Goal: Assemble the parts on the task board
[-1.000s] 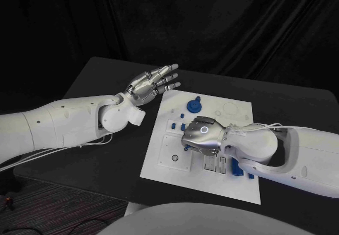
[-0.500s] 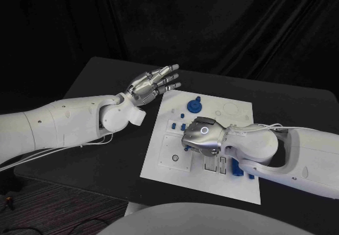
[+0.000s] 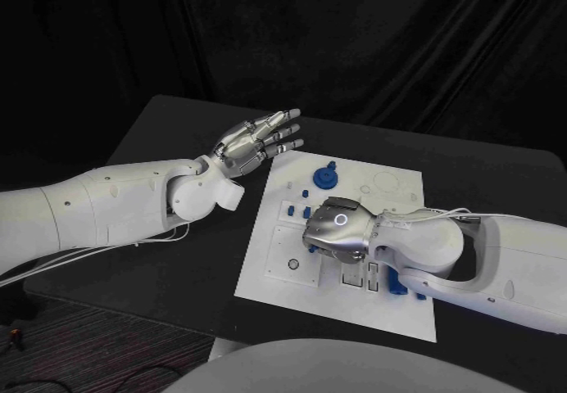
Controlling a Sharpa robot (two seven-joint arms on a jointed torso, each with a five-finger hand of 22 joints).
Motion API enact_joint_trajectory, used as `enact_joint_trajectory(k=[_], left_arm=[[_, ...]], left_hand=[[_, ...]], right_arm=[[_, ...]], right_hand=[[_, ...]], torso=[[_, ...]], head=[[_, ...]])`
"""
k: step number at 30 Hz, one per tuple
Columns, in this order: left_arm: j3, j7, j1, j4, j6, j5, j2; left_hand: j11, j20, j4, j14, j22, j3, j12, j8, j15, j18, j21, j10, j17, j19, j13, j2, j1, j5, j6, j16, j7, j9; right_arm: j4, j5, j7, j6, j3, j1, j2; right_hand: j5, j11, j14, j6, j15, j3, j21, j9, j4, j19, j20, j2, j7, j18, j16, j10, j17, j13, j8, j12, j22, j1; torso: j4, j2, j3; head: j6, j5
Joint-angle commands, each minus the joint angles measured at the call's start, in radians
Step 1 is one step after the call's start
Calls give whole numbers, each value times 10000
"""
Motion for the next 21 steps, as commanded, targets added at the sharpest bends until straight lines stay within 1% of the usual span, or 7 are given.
enact_joint_trajectory(k=[1,4,9,11,12,17,21], left_arm=[[10,15,-22,55,206,7,18],[10,3,-24,42,217,7,18],[10,-6,-26,13,207,7,10],[10,-13,-26,8,209,7,7],[10,-17,-26,7,210,7,6],[10,-33,-27,-3,217,7,9],[10,-46,-28,-8,221,7,9]], left_hand=[[57,-8,21,-22,-19,38,24,59,52,83,-13,-5,0,15,13,81,-14,46,79,45,-17,14],[61,-8,28,-26,-30,36,24,67,52,83,-15,-5,-1,10,13,86,-21,45,98,41,-12,16],[68,-9,39,-27,-15,32,31,86,51,82,-13,-5,-1,16,14,93,-34,43,146,43,-3,23],[68,-9,39,-27,-15,32,31,86,51,82,-13,-5,-1,16,14,93,-34,43,146,43,-3,23],[68,-9,39,-27,-15,32,31,86,51,82,-13,-5,-1,16,14,93,-34,43,146,43,-3,23],[76,-9,51,-29,-15,26,37,104,49,82,-13,-4,-1,18,14,100,-49,41,185,44,5,29],[76,-9,51,-29,-15,26,37,104,49,82,-13,-4,-1,18,14,100,-49,41,185,44,5,29]], right_arm=[[25,-42,-55,111,2,-42,23],[24,-42,-51,86,2,-52,38],[18,-42,-40,28,2,-59,38],[14,-42,-23,-13,2,-60,33],[13,-42,-13,-33,2,-61,31],[3,-44,32,-133,2,-63,28],[-13,110,44,-189,2,-63,34]], right_hand=[[-60,-27,-16,-107,-53,85,-49,-16,-10,-46,5,-74,-6,-1,-74,14,-13,18,-56,-12,1086,-29],[-59,-29,-22,-192,-56,138,-84,-29,-22,-56,-1,-104,0,5,-86,1,-26,32,-100,-13,1078,-48],[-98,-50,-40,-679,-80,330,-121,-109,-25,-64,-13,-211,-56,7,-121,-49,-60,87,-173,-20,1072,-182],[-153,-56,-51,-1037,-88,452,-153,-162,-23,-71,-7,-278,-184,9,-137,-86,-73,119,-166,-29,1067,-266],[-176,-53,-56,-1126,-89,477,-161,-174,-12,-73,-7,-297,-202,10,-145,-97,-82,127,-167,-32,1065,-304],[-332,-25,-64,-1393,-77,538,-200,-203,66,-80,4,-359,-224,11,-162,-201,-100,144,-159,-76,1057,-483],[-458,44,-82,-1542,-39,590,-289,-206,147,-102,32,-397,-243,17,-188,-411,-129,142,-132,-161,1037,-638]], torso=[[4,2,0],[2,0,3],[1,1,1],[4,1,2],[2,0,1],[-3,-2,-1],[-1,-3,0]], head=[[2,11],[2,9],[2,8],[2,21],[2,30],[2,36],[2,43]])
